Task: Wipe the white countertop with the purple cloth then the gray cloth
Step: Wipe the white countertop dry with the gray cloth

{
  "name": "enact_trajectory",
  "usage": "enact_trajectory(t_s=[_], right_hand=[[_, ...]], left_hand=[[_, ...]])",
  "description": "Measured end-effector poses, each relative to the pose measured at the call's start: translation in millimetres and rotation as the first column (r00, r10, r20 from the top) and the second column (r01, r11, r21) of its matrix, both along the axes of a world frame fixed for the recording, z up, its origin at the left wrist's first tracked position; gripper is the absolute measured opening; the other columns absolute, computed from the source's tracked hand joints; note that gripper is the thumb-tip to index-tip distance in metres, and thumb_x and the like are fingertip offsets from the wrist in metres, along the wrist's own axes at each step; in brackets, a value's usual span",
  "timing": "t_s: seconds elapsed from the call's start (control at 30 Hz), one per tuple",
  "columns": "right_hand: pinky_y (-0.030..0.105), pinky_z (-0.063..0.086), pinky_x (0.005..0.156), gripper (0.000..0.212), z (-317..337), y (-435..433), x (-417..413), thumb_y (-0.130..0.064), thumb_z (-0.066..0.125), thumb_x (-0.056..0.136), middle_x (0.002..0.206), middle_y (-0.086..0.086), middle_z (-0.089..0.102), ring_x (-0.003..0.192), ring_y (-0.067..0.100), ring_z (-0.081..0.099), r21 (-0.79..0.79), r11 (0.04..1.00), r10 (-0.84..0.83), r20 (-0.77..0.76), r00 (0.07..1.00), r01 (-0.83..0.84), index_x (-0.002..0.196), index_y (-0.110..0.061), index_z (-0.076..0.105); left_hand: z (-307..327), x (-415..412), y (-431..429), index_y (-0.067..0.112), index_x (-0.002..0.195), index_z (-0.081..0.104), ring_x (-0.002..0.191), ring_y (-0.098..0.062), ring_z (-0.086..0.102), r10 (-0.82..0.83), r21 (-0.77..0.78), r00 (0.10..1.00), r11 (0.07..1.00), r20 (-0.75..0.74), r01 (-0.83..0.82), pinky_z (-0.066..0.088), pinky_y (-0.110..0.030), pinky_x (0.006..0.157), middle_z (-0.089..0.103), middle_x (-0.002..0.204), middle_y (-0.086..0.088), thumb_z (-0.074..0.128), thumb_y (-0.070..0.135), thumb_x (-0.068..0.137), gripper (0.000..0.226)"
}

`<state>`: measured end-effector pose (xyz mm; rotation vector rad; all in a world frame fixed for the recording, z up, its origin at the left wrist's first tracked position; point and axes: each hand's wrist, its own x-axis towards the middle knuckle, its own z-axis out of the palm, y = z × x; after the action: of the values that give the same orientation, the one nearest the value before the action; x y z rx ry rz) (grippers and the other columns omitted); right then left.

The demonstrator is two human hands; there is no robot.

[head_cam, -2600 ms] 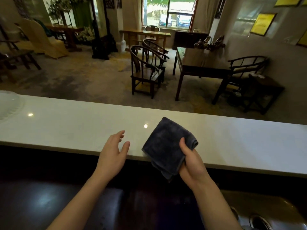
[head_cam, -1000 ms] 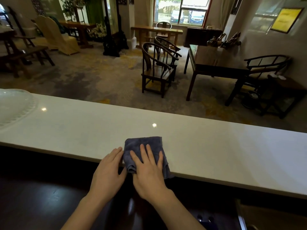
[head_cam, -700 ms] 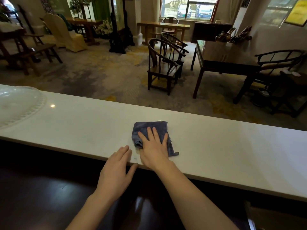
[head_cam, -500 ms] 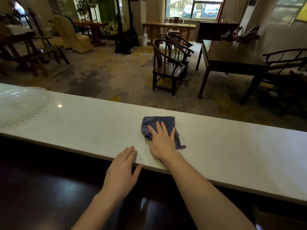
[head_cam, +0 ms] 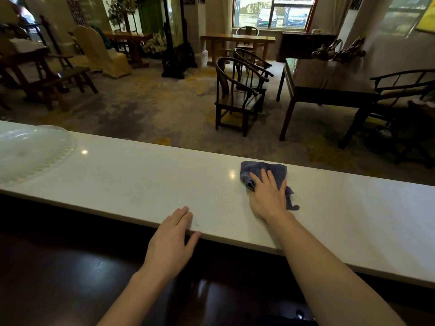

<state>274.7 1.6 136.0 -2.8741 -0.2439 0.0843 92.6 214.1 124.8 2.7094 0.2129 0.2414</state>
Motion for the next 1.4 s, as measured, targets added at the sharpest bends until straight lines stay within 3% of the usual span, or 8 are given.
enact_trajectory(t_s=[0.53,0.83,1.1,1.27,1.4], right_hand=[[0.062,-0.005,0.122,0.053,3.6,-121.5,-11.8,-0.025,0.036,0.105,0.170,0.006,0.011,0.156,0.026,0.001,-0.047,0.942,-0.332,0.024,0.943,0.333,0.156,-0.031,0.026],[0.068,-0.001,0.118,0.061,-0.9,-102.0,-31.0,-0.029,0.038,0.102,0.168,0.020,0.005,0.154,0.039,-0.004,-0.088,0.894,-0.440,0.007,0.898,0.439,0.158,-0.025,0.016],[0.069,-0.004,0.118,0.058,5.2,-71.6,-49.7,-0.033,0.034,0.105,0.170,0.013,-0.001,0.154,0.037,-0.009,-0.036,0.959,-0.282,-0.045,0.958,0.281,0.159,-0.034,0.013],[0.070,-0.004,0.117,0.061,-2.2,-13.7,-76.7,-0.041,0.038,0.103,0.170,0.011,-0.001,0.154,0.036,-0.008,-0.036,0.999,-0.040,0.009,0.999,0.040,0.158,-0.037,0.014],[0.071,-0.007,0.116,0.068,-6.4,29.5,-101.5,-0.037,0.046,0.097,0.170,0.012,-0.001,0.154,0.037,-0.009,-0.011,0.983,0.186,0.025,0.982,-0.185,0.158,-0.033,0.018]], left_hand=[[-0.9,-0.1,0.0,0.021,0.143,0.047,0.146,-0.009,0.029,0.007,-0.024,1.000,1.000,0.003,-0.006,0.025,-0.027,0.118,0.036,0.157,0.009,0.055,0.048,0.092,0.059],[-1.1,-1.3,-0.3,0.022,0.143,0.047,0.147,-0.009,0.027,-0.002,-0.016,1.000,1.000,0.017,0.003,0.023,-0.027,0.118,0.036,0.157,0.009,0.055,0.048,0.092,0.057],[-1.7,1.0,-0.5,0.019,0.140,0.051,0.145,-0.012,0.032,-0.008,0.014,1.000,1.000,0.025,0.008,0.026,-0.030,0.118,0.041,0.155,0.005,0.059,0.044,0.092,0.055],[-1.6,1.0,-0.9,0.020,0.140,0.050,0.146,-0.012,0.031,-0.008,0.003,1.000,1.000,0.021,0.008,0.027,-0.031,0.118,0.040,0.155,0.006,0.059,0.043,0.092,0.054],[-0.2,2.7,-1.6,0.017,0.138,0.053,0.145,-0.015,0.034,-0.003,0.003,1.000,1.000,0.018,0.003,0.028,-0.031,0.116,0.043,0.154,0.002,0.062,0.040,0.090,0.054]])
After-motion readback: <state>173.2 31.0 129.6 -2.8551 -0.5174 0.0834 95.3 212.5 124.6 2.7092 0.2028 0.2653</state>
